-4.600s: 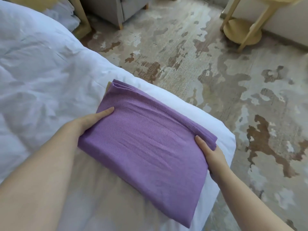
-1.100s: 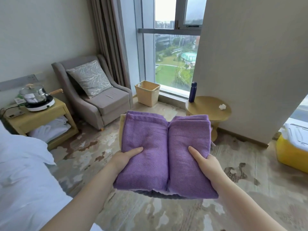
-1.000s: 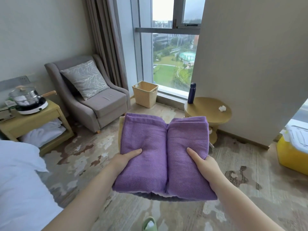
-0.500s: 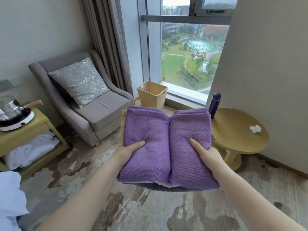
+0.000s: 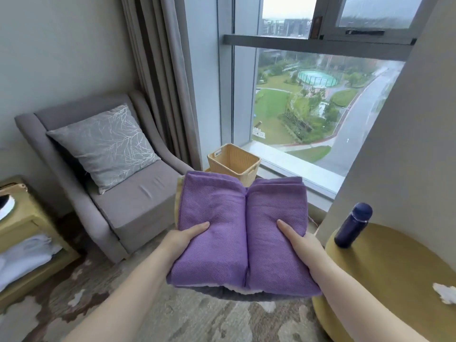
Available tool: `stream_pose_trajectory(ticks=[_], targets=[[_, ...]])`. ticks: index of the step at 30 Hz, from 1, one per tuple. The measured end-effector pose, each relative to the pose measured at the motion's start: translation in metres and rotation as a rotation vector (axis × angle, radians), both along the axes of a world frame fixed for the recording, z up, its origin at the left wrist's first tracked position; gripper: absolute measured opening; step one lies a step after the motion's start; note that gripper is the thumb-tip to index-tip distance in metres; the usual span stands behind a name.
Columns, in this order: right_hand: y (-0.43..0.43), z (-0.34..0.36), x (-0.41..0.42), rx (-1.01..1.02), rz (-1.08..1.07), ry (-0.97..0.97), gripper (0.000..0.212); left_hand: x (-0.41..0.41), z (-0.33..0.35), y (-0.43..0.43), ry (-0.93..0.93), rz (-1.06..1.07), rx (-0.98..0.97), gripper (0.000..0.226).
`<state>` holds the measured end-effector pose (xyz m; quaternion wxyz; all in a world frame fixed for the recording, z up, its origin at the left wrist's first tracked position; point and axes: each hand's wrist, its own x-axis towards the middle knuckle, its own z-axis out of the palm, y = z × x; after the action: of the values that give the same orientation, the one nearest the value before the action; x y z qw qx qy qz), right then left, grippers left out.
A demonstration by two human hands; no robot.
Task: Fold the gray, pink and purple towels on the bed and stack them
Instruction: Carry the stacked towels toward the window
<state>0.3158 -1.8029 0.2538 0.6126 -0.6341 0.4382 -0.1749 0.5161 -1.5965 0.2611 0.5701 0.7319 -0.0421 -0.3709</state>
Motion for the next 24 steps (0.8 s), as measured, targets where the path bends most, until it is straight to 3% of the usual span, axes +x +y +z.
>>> stream_pose_trajectory(ticks=[7,11,19,24], targets=[[-0.105,0.011,0.103,0.044,-0.001,0.001,0.043,0.114,0.012,-0.086,0.023,-0.002,-0.042,0.083],[-0.148,0.000,0.170,0.072,-0.010,0.034,0.042,0.186,-0.003,-0.136,0.039,-0.036,-0.064,0.088],[-0.228,-0.033,0.339,0.113,-0.082,0.077,0.041,0.369,-0.033,-0.239,0.053,-0.092,-0.091,0.066],[-0.271,-0.034,0.424,0.200,-0.132,0.084,0.044,0.468,-0.028,-0.295,0.032,-0.159,-0.028,0.063]])
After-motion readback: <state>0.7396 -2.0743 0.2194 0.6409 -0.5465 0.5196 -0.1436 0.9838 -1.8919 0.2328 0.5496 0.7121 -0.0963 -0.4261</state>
